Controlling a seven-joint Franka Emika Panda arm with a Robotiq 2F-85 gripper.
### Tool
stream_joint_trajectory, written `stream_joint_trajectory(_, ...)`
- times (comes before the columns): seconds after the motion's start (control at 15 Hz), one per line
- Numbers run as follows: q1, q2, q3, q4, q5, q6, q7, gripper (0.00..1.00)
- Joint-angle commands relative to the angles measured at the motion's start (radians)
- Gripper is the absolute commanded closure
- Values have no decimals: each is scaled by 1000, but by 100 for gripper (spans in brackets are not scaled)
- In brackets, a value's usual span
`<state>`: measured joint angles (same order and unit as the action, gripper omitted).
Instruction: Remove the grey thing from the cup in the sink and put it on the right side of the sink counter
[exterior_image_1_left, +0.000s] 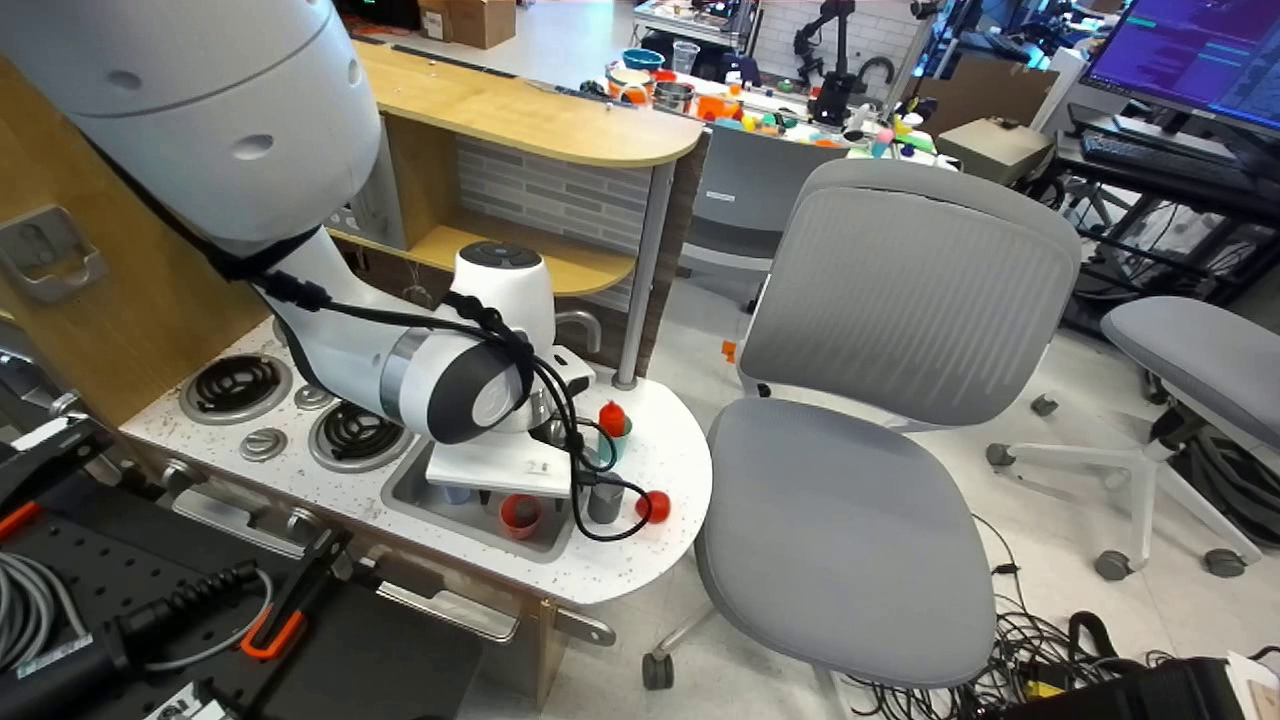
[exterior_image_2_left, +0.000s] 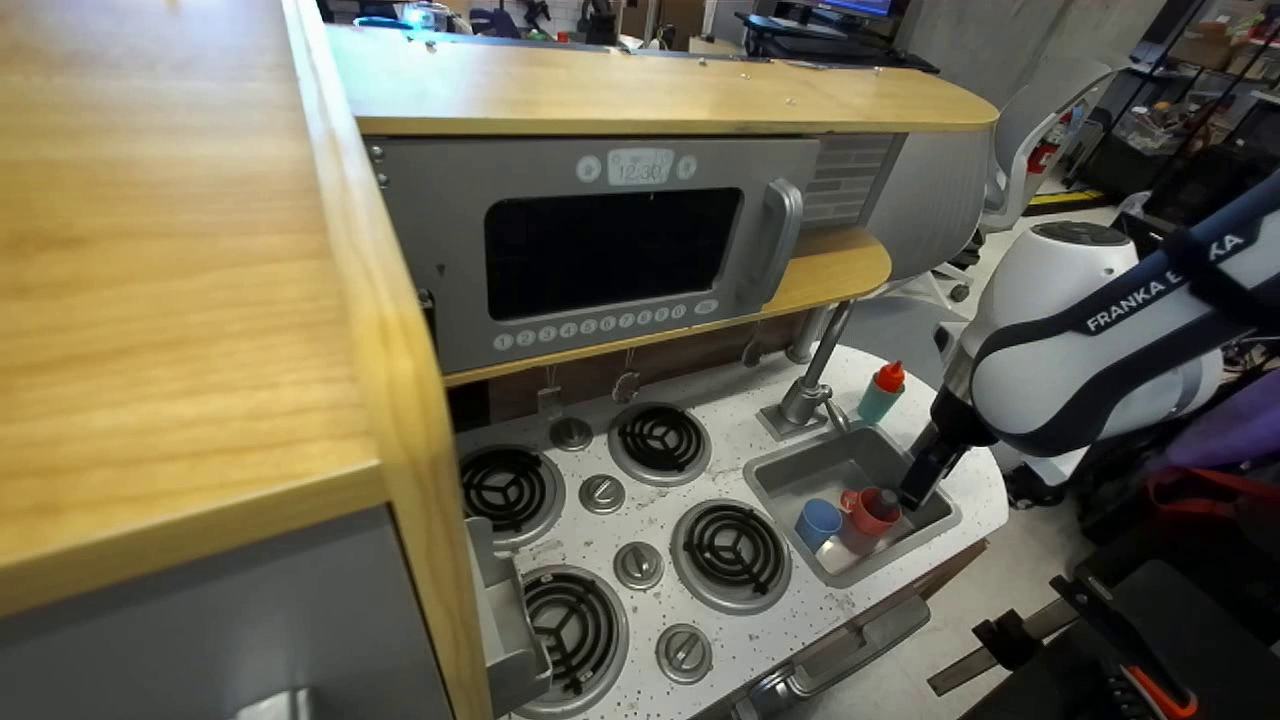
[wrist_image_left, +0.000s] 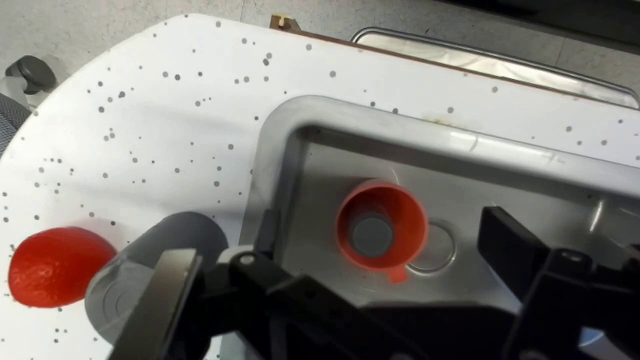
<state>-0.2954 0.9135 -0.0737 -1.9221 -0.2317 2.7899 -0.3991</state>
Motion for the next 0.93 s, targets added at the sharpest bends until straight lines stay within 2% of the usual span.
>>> stream_joint_trajectory(0.0, -2, 62, 8, 74, 17, -20, 15, 0)
stream_joint_trajectory(0.87, 23, 150, 4, 158, 12, -31, 52, 0)
